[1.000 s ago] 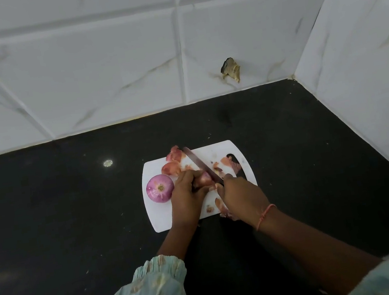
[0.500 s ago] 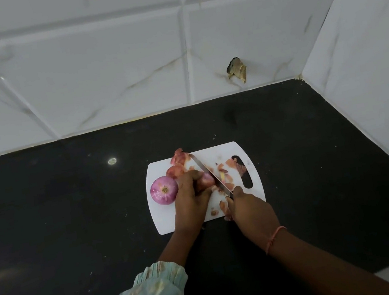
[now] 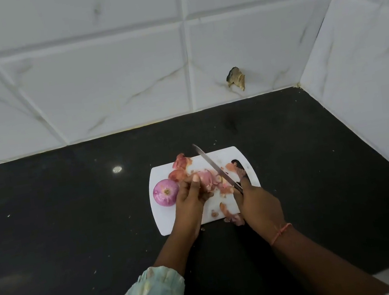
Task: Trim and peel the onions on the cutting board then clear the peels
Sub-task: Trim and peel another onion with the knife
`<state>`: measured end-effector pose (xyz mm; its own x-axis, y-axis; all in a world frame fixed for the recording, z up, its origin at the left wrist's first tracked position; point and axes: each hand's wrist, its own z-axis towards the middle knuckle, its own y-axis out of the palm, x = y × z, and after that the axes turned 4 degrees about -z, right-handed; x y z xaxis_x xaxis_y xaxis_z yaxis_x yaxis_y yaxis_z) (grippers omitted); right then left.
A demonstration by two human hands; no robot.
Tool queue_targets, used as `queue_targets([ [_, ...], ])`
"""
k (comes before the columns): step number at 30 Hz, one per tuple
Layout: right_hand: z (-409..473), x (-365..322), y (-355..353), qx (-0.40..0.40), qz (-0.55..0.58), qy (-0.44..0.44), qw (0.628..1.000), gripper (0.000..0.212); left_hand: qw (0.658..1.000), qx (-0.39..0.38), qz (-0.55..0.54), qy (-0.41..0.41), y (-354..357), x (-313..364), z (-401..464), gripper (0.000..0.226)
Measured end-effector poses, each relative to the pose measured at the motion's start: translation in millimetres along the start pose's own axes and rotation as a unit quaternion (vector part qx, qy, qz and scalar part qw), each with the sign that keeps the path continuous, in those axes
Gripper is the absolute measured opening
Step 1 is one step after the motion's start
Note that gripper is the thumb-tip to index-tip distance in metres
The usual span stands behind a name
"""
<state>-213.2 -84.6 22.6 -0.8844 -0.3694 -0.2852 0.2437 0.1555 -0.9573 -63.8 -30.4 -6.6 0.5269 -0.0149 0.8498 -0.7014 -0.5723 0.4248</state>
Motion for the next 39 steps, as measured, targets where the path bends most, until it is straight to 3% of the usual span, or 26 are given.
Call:
queue_targets([
  [4,3,7,-6,0.027,0.028,-0.003,0.999,0.047,0.99,-0.009,-0.124,-0.066,1,7,1,0.029],
  [10,1,10,1,0.04,0.091,0.014,0.995,0.043,0.989,-0.034,-0.114,-0.088,5,10,1,0.039],
  [13,1,13,9,0.005,0.164,0.033,0.986,0.044,0.997,-0.031,-0.045,-0.046,1,2,6,0.031],
  [15,-1,11,10,0.005,0.213,0.035,0.976,0.037,0.998,-0.018,0.063,0.024,-7,-5,11,0.029],
  [20,-12,-6,10,0.029,0.235,-0.002,0.972,0.031,0.945,0.017,0.288,0.152,-10,-6,13,0.042],
  [25,-16,-9,14,-0.003,0.18,0.018,0.984,0.018,0.918,0.04,0.354,0.177,-5,-23,12,0.051],
  [30,-16,-11,13,-0.037,0.145,0.021,0.989,0.027,0.883,0.034,0.411,0.225,-5,-25,12,0.046],
  [39,-8,-11,7,-0.05,0.12,0.008,0.991,0.022,0.883,0.015,0.413,0.224,-15,-24,9,0.031],
])
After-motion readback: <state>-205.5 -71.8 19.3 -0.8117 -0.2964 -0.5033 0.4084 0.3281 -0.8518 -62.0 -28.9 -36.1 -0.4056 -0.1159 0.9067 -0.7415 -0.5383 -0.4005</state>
